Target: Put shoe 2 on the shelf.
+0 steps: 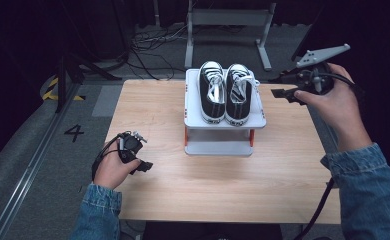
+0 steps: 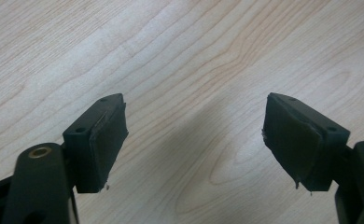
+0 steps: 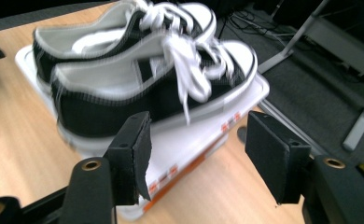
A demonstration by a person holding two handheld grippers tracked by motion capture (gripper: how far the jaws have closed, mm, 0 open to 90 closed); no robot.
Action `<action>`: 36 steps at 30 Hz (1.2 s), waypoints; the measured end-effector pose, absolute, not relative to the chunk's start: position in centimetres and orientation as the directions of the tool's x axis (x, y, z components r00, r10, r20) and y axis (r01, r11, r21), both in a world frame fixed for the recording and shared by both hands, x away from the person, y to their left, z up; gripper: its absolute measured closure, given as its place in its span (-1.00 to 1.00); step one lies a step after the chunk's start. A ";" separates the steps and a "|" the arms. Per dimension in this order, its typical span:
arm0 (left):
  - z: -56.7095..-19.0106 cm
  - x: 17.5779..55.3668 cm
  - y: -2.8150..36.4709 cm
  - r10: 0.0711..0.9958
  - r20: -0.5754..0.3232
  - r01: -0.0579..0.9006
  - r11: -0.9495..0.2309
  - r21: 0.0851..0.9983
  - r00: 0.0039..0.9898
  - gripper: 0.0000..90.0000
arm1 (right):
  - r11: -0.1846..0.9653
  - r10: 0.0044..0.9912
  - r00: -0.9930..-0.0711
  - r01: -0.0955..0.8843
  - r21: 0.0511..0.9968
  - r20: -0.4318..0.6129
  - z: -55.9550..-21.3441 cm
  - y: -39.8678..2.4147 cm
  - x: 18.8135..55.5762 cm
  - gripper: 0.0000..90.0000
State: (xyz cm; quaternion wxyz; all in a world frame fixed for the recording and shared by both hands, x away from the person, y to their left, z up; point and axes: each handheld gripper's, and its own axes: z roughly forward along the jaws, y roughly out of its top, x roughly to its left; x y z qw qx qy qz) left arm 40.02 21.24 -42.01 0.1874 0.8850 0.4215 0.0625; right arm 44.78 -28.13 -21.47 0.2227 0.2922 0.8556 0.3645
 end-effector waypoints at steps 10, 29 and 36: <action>-42.0 40.1 21.4 0.770 -0.038 0.718 -0.574 0.395 0.637 -0.51 | 0.575 0.691 -0.706 0.405 0.711 -0.157 -28.0 -34.0 41.2 -0.12; -42.8 40.3 21.2 0.782 -0.028 0.733 -0.571 0.369 0.623 -0.52 | 0.463 0.810 -0.586 0.615 0.638 -0.024 -42.9 -36.9 39.5 -0.34; -43.3 40.5 21.2 0.771 -0.007 0.713 -0.585 0.387 0.636 -0.57 | 0.496 0.763 -0.645 0.536 0.683 -0.048 -45.9 -37.6 40.1 -0.44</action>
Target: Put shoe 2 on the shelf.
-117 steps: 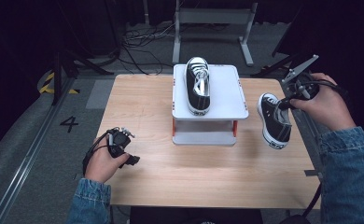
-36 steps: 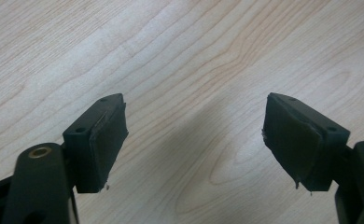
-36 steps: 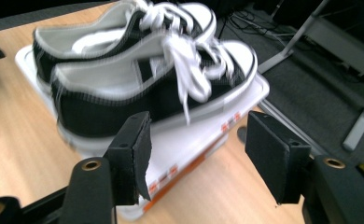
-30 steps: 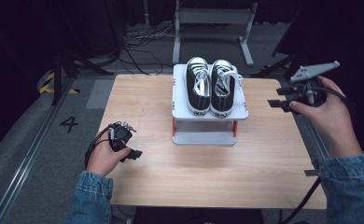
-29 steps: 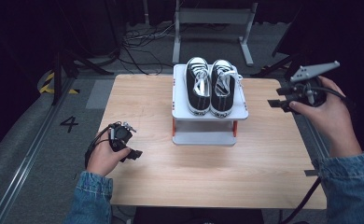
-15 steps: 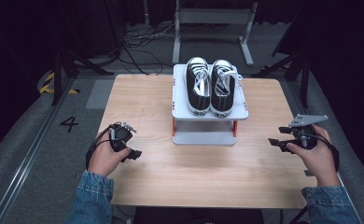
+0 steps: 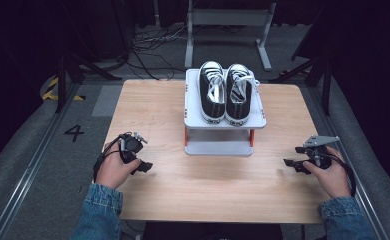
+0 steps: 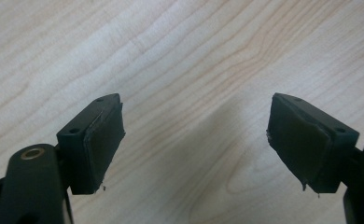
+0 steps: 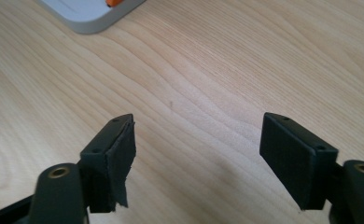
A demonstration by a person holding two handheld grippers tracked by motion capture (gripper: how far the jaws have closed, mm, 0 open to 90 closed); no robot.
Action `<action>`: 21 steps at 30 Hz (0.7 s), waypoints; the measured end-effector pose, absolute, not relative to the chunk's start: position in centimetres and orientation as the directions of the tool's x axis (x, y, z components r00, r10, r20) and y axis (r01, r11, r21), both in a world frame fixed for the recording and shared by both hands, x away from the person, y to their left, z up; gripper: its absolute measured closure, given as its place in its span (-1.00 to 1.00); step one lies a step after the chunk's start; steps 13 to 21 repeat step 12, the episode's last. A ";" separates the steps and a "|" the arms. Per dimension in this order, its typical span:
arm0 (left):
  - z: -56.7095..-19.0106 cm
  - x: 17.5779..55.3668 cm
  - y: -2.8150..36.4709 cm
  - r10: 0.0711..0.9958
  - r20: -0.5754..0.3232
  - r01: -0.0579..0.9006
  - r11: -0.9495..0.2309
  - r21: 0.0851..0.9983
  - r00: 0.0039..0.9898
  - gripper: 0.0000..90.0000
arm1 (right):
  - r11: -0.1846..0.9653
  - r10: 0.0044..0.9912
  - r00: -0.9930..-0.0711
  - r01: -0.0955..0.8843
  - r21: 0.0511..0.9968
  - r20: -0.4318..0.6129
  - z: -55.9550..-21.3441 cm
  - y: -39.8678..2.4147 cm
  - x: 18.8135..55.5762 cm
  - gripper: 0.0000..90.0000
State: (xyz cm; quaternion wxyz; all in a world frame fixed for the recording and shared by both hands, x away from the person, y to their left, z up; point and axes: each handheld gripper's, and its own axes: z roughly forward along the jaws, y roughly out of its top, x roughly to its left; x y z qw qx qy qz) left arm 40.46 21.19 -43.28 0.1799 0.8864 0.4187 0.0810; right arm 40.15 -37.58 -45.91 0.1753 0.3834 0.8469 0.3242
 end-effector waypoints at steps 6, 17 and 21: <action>-43.8 40.7 21.2 0.759 0.016 0.681 -0.593 0.430 0.651 -0.60 | 0.464 0.808 -0.585 0.565 0.682 -0.066 -47.4 -38.0 40.5 -0.53; -44.5 40.5 22.2 0.767 0.025 0.678 -0.581 0.450 0.641 -0.60 | 0.428 0.828 -0.559 0.583 0.691 -0.042 -48.0 -38.4 40.5 -0.59; -44.5 40.5 22.2 0.767 0.025 0.678 -0.581 0.450 0.641 -0.60 | 0.428 0.828 -0.559 0.583 0.691 -0.042 -48.0 -38.4 40.5 -0.59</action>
